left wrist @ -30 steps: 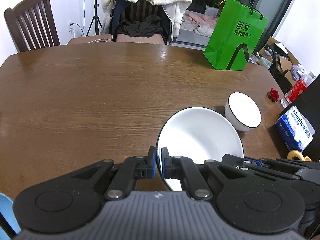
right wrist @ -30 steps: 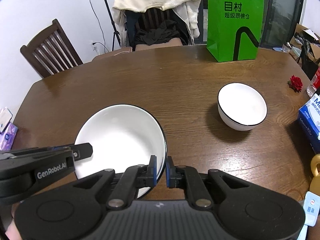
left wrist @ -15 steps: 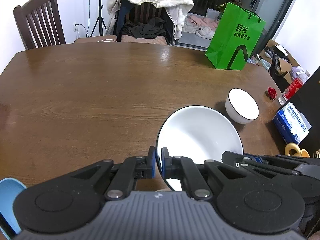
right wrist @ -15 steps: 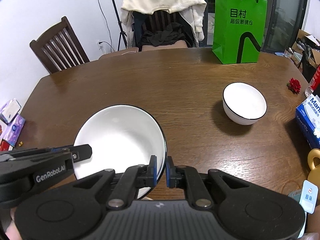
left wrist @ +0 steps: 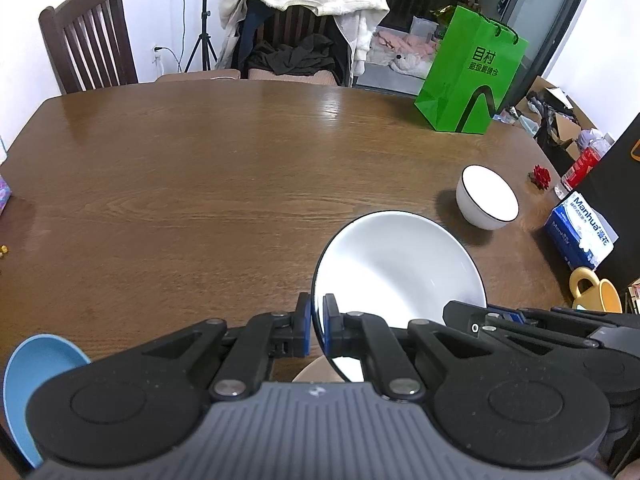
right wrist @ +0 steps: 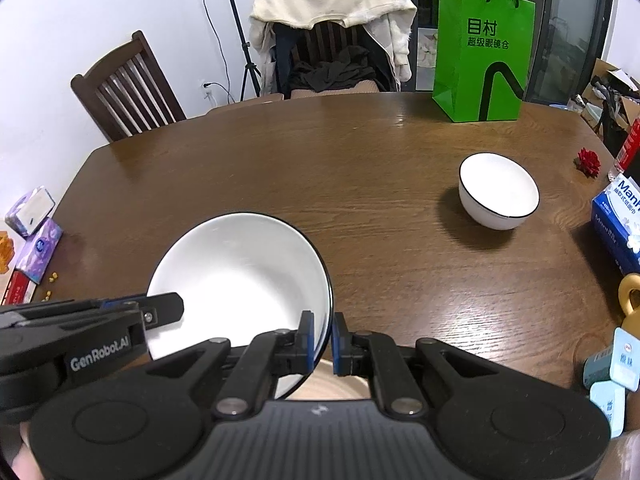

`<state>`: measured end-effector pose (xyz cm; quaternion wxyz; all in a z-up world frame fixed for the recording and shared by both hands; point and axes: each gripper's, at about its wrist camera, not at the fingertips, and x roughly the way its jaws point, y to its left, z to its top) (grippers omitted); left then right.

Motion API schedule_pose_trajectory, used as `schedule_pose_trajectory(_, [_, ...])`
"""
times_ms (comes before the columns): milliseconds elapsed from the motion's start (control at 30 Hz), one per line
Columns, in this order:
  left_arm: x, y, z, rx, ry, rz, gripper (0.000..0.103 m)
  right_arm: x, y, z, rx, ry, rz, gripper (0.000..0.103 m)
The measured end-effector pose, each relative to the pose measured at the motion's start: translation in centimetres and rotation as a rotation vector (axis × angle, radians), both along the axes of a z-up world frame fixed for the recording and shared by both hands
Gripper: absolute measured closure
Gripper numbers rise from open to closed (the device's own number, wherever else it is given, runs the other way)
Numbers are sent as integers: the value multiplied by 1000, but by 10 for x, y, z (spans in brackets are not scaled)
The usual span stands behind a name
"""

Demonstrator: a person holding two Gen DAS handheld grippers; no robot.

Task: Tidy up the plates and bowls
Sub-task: 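Carry the held white bowl with both grippers over the blue bowl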

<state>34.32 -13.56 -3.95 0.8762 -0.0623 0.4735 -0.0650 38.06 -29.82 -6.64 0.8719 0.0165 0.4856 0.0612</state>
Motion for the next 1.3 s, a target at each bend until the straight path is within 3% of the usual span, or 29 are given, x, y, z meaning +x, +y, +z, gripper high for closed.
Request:
schedule_pose_trajectory(600, [-26, 48, 7, -1, -5, 49, 97, -21, 46, 7, 0, 0, 51, 94])
schedule_pose_trajectory(1300, [-57, 119, 16, -1, -14, 176, 97, -36, 120, 16, 16, -2, 181, 94])
